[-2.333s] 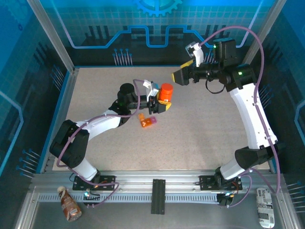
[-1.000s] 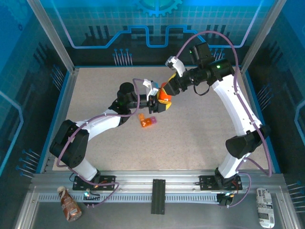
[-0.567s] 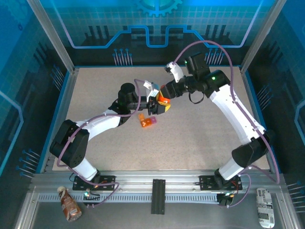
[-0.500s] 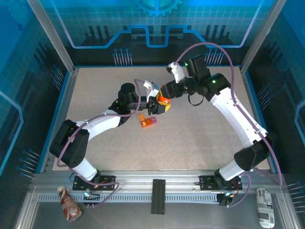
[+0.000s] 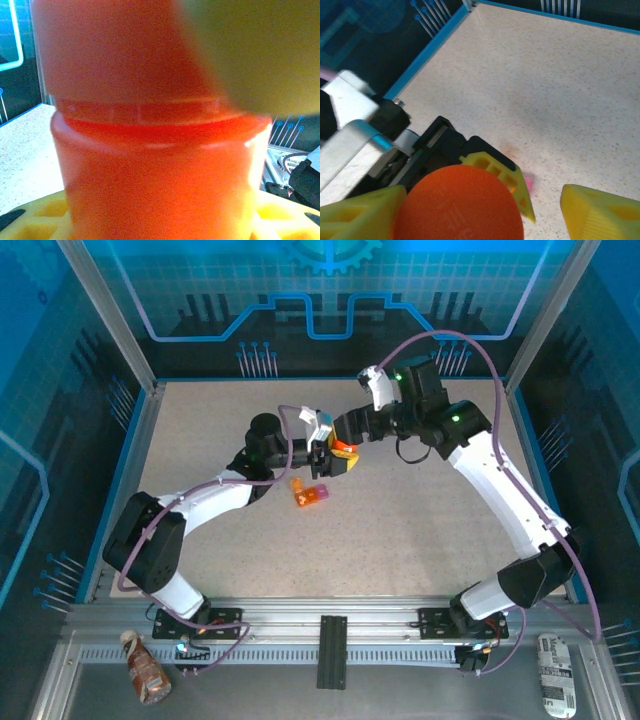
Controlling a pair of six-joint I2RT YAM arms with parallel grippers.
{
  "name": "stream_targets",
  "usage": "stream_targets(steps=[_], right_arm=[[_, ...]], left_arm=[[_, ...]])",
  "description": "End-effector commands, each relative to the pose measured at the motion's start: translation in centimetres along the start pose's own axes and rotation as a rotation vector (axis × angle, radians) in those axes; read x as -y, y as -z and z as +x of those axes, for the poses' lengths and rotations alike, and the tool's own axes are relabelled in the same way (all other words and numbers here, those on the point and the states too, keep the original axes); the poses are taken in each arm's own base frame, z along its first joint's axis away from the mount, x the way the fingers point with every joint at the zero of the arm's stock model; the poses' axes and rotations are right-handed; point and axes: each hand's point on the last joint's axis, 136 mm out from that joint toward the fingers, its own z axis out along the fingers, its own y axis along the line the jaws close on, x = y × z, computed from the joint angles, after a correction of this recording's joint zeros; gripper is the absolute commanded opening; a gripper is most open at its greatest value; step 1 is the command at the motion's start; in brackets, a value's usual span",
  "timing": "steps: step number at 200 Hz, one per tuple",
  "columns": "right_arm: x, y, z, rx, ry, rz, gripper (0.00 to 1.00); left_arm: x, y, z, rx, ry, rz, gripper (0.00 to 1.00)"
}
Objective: Sort the pills into containers
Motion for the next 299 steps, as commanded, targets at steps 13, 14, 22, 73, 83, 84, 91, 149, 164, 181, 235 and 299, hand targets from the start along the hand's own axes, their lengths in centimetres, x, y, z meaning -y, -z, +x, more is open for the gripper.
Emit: stream_targets(steps=[13, 14, 22, 73, 83, 84, 91, 149, 164, 181, 235, 299], right_arm=[[-2.4, 5.4, -1.3, 0.045, 0.196, -0.182, 0.86], [-2.5, 5.6, -1.3, 0.047, 0.2, -0.189, 0.86], [-2.6, 6.5, -1.4, 0.059, 0.224, -0.216, 0.86], [-1.0, 6.4, -1.4, -0.023, 0.306, -0.163, 0.84], [-0.7, 5.9, -1.3, -0.051, 0.316, -0.148, 0.83], [-0.7, 5.8, -1.3, -0.053, 0.317, -0.148, 0.83], [-0.6, 5.5, -1.2, -0.068, 0.323, -0.142, 0.84], [-0.9, 3.1, -0.8, -0.141, 0.336, -0.178, 0.84], [-1.0, 2.7, -0.7, -0.148, 0.335, -0.184, 0.84], [-0.9, 2.4, -0.7, -0.154, 0.332, -0.187, 0.82], [-0.8, 1.8, -0.5, -0.162, 0.317, -0.196, 0.75], [-1.1, 1.2, -0.3, -0.174, 0.313, -0.207, 0.66]], left_arm=[[1.2, 0.1, -3.1, 0.066, -0.092, 0.03, 0.0], [1.2, 0.1, -3.0, 0.065, -0.092, 0.031, 0.0], [1.3, 0.1, -3.0, 0.065, -0.091, 0.034, 0.0], [1.4, 0.0, -2.9, 0.06, -0.081, 0.049, 0.0], [1.4, 0.0, -2.9, 0.059, -0.079, 0.051, 0.0], [1.4, 0.0, -2.9, 0.06, -0.08, 0.05, 0.0], [1.4, 0.0, -3.0, 0.06, -0.079, 0.05, 0.0], [1.3, -0.2, -3.1, 0.063, -0.076, 0.054, 0.0], [1.3, -0.2, -3.1, 0.061, -0.073, 0.055, 0.0], [1.3, -0.1, -3.2, 0.062, -0.074, 0.053, 0.0], [1.4, -0.1, -3.1, 0.061, -0.075, 0.053, 0.0], [1.4, 0.0, -3.1, 0.06, -0.074, 0.05, 0.0]])
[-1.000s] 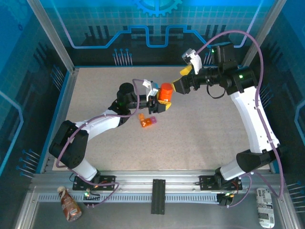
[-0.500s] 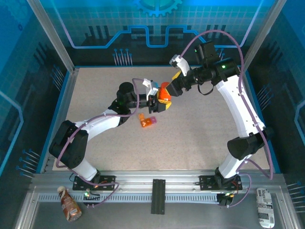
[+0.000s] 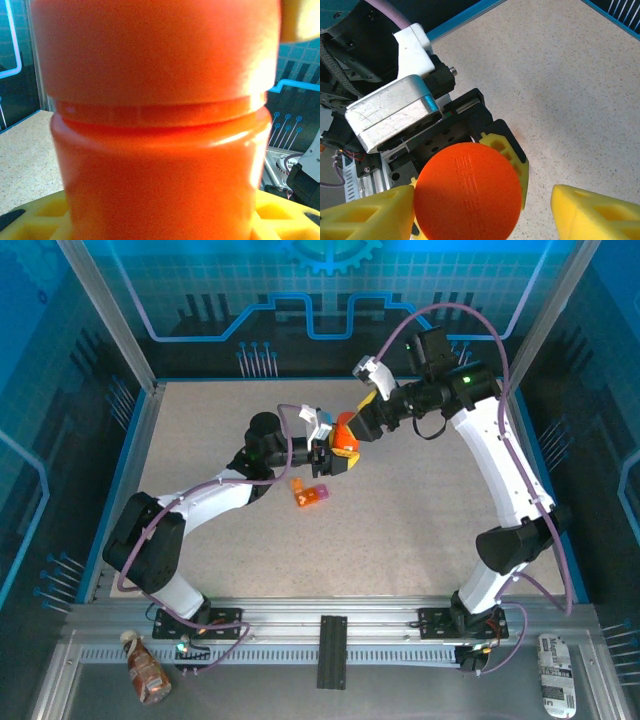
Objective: Sort the pills into containers
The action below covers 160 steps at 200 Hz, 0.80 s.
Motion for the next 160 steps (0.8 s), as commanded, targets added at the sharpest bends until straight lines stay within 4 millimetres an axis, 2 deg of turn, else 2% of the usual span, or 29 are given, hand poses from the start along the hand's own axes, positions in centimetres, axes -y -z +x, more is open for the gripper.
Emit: stream_targets(steps=[1, 44, 88, 121, 160], right_arm=[[-0.4, -0.5, -0.1, -0.012, 0.006, -0.017, 0.66], [-0.4, -1.1, 0.4, -0.028, -0.021, -0.01, 0.51], [0.5, -3.6, 2.5, -0.071, -0.164, 0.094, 0.38], [0.7, -5.7, 3.4, -0.034, -0.311, 0.242, 0.35], [0.0, -6.9, 2.6, 0.098, -0.461, 0.284, 0.35]], left_arm=[[1.1, 0.0, -2.4, 0.047, -0.061, 0.04, 0.0], [1.2, 0.0, -2.5, 0.05, -0.065, 0.04, 0.0], [0.8, 0.1, -2.7, 0.06, -0.077, 0.017, 0.0], [0.6, 0.1, -2.7, 0.065, -0.088, -0.002, 0.0], [0.4, 0.1, -2.2, 0.059, -0.081, -0.011, 0.0]])
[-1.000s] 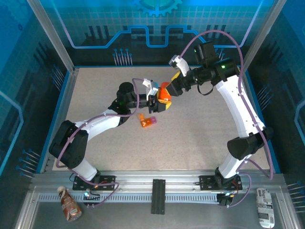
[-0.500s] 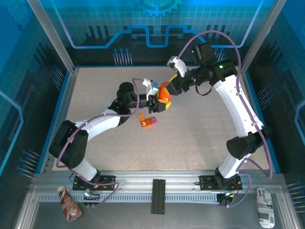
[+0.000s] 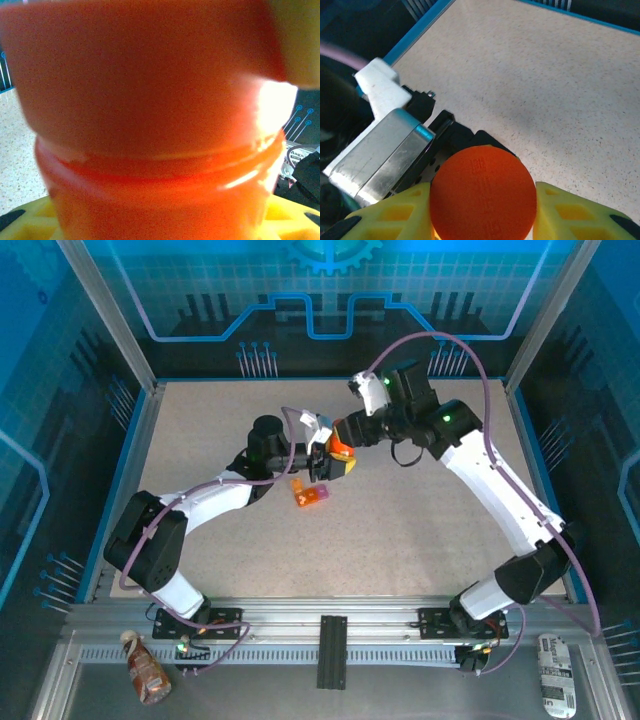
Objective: Sort the pills into containers
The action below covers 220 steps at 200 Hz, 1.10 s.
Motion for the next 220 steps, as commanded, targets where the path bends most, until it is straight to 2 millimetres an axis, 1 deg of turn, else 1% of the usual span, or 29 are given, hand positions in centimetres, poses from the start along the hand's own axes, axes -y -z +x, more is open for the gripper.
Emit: stream_targets(steps=[1, 31, 46, 57, 66, 70, 74, 75, 80, 84, 93, 110, 121, 141, 155, 166, 174, 186, 220], right_arm=[[-1.3, -3.0, 1.7, -0.023, -0.16, 0.012, 0.35], [-1.4, -3.1, 1.3, 0.0, -0.175, 0.021, 0.35], [-1.5, -3.0, 1.0, 0.005, -0.171, 0.018, 0.38], [-1.5, -2.5, 0.7, 0.015, -0.162, 0.016, 0.42], [-1.4, -1.8, 0.1, 0.033, -0.154, 0.009, 0.51], [-1.2, -1.2, -0.3, 0.045, -0.151, 0.001, 0.56], [-1.2, -0.9, -0.5, 0.055, -0.145, -0.009, 0.59], [-1.2, -0.6, -0.7, 0.063, -0.141, -0.016, 0.61], [-1.2, 0.2, -1.2, 0.084, -0.13, -0.034, 0.65], [-1.1, 0.6, -1.5, 0.095, -0.126, -0.041, 0.67], [-1.6, 2.3, -2.6, 0.143, -0.083, -0.114, 0.73], [-1.9, 5.6, -3.9, 0.21, 0.002, -0.205, 0.78], [-2.1, 7.4, -4.3, 0.217, 0.062, -0.263, 0.81], [-2.2, 9.3, -4.1, 0.184, 0.173, -0.347, 0.82], [-2.6, 9.8, -3.6, 0.142, 0.251, -0.391, 0.82], [-2.3, 9.3, -3.3, 0.095, 0.285, -0.395, 0.82], [-2.4, 9.2, -3.0, 0.068, 0.31, -0.416, 0.82], [-2.0, 8.4, -2.9, 0.019, 0.307, -0.426, 0.82], [-1.9, 6.5, -2.4, -0.059, 0.328, -0.432, 0.81]], left_arm=[[2.2, 0.1, -5.3, 0.143, -0.179, 0.046, 0.0], [2.2, 0.2, -5.2, 0.141, -0.182, 0.043, 0.0], [2.2, 0.2, -5.2, 0.142, -0.183, 0.043, 0.0], [2.2, 0.2, -5.3, 0.143, -0.184, 0.042, 0.0], [2.2, 0.1, -5.2, 0.141, -0.183, 0.045, 0.0], [2.2, 0.1, -5.2, 0.14, -0.182, 0.045, 0.0], [2.2, 0.1, -5.2, 0.14, -0.182, 0.046, 0.0], [2.2, 0.1, -5.2, 0.139, -0.182, 0.048, 0.0], [2.2, 0.1, -5.2, 0.138, -0.182, 0.046, 0.0], [2.2, 0.1, -5.2, 0.138, -0.184, 0.047, 0.0], [2.3, 0.2, -5.2, 0.137, -0.185, 0.053, 0.0], [2.5, 0.2, -5.1, 0.132, -0.18, 0.068, 0.0], [2.7, 0.2, -5.0, 0.129, -0.177, 0.08, 0.0], [3.1, 0.2, -5.1, 0.126, -0.176, 0.102, 0.0], [3.4, 0.2, -5.0, 0.12, -0.175, 0.12, 0.0], [3.5, 0.2, -5.0, 0.116, -0.172, 0.132, 0.0], [3.6, 0.2, -5.0, 0.114, -0.167, 0.139, 0.0], [3.7, 0.1, -4.9, 0.111, -0.162, 0.149, 0.0], [3.8, 0.0, -5.0, 0.11, -0.154, 0.156, 0.0]])
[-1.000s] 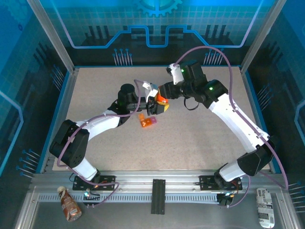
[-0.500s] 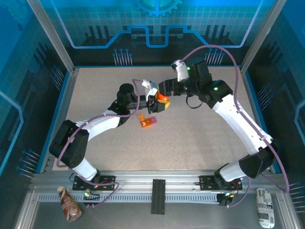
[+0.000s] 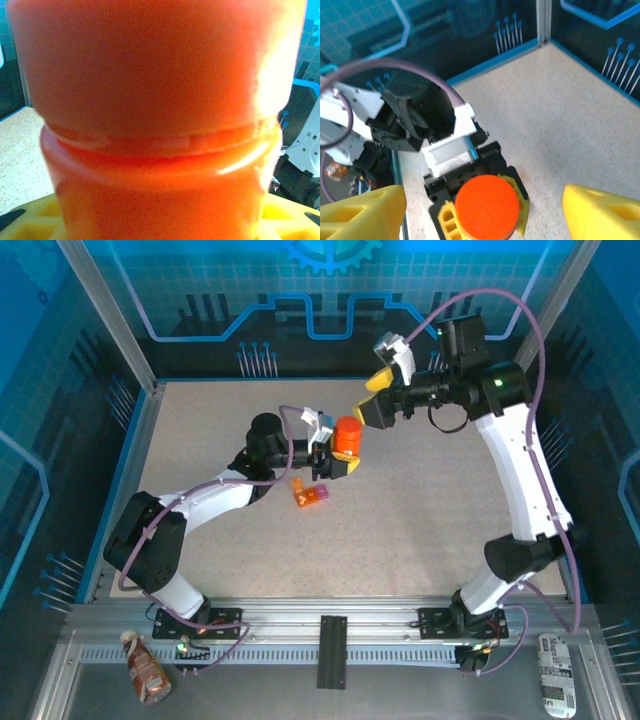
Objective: Sort the pills into containers
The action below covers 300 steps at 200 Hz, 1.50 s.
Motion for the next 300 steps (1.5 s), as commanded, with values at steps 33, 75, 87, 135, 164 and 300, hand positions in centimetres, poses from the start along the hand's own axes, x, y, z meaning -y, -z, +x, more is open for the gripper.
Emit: stream_targets(steps=[33, 75, 87, 135, 164, 300], right_arm=[[-1.1, -2.5, 3.2, -0.15, -0.016, -0.103, 0.81], [-1.0, -3.9, 3.9, -0.19, -0.015, -0.108, 0.8], [-0.9, -4.2, 4.0, -0.196, -0.016, -0.104, 0.79], [-0.2, -4.6, 4.1, -0.207, -0.023, -0.073, 0.76], [0.0, -4.7, 4.3, -0.213, -0.025, -0.06, 0.72], [0.5, -5.6, 6.3, -0.249, -0.07, 0.031, 0.4]], left_arm=[[1.2, -0.1, -2.6, 0.043, -0.061, 0.054, 0.0], [1.1, -0.1, -2.6, 0.042, -0.058, 0.049, 0.0], [1.1, -0.1, -2.6, 0.043, -0.058, 0.049, 0.0], [1.2, 0.0, -2.6, 0.044, -0.057, 0.049, 0.0], [1.2, -0.1, -2.7, 0.045, -0.059, 0.047, 0.0], [0.8, 0.0, -3.0, 0.057, -0.074, 0.02, 0.0]])
